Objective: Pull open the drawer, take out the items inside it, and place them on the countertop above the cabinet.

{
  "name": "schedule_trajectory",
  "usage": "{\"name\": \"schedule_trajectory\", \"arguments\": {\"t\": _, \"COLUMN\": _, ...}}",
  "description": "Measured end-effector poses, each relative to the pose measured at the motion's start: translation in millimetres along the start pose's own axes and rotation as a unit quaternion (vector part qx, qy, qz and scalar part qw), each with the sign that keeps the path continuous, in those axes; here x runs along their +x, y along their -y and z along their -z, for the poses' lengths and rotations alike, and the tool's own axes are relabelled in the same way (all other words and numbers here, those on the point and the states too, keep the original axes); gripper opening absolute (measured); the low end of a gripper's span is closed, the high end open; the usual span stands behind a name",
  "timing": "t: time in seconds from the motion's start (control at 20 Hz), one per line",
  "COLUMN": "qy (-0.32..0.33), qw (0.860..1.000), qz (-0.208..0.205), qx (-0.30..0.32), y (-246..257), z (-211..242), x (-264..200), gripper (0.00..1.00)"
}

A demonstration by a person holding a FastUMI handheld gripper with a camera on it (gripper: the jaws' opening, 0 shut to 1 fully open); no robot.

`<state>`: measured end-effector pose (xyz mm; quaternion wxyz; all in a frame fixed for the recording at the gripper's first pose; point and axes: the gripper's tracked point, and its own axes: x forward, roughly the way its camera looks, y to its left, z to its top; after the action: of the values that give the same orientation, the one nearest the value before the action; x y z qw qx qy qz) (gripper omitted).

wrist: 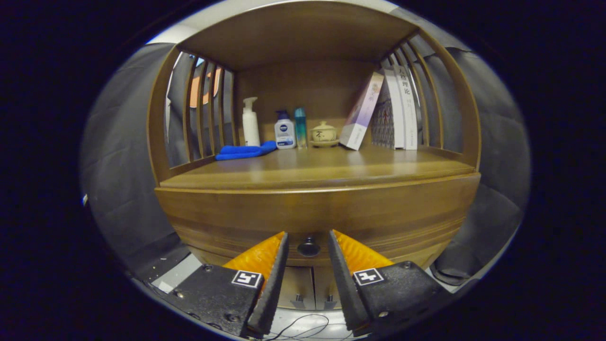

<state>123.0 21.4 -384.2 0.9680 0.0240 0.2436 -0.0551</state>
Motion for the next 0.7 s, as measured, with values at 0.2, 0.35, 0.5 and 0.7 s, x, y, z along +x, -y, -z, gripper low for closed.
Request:
{"name": "schedule_trajectory", "arguments": {"t": 0.2, "qy": -0.003, "qw": 1.000, "qz": 0.010, "qx": 0.017, "y": 2.2, "z": 6.5, "x": 9.9, "gripper": 0.46}}
{"name": "schedule_trajectory", "arguments": {"t": 0.35, "qy": 0.007, "qw": 0.999, "qz": 0.019, "qx": 0.029, "y": 2.5, "z": 9.1, "x": 15.3, "gripper": 0.37}}
{"name": "schedule_trajectory", "arguments": {"t": 0.5, "qy": 0.019, "qw": 0.999, "qz": 0.021, "qx": 0.041, "y": 3.5, "z": 8.3, "x": 18.1, "gripper": 0.30}}
{"name": "schedule_trajectory", "arguments": {"t": 0.7, "qy": 0.016, "qw": 0.999, "qz": 0.015, "qx": 0.048, "y": 3.3, "z": 8.9, "x": 15.1, "gripper": 0.22}}
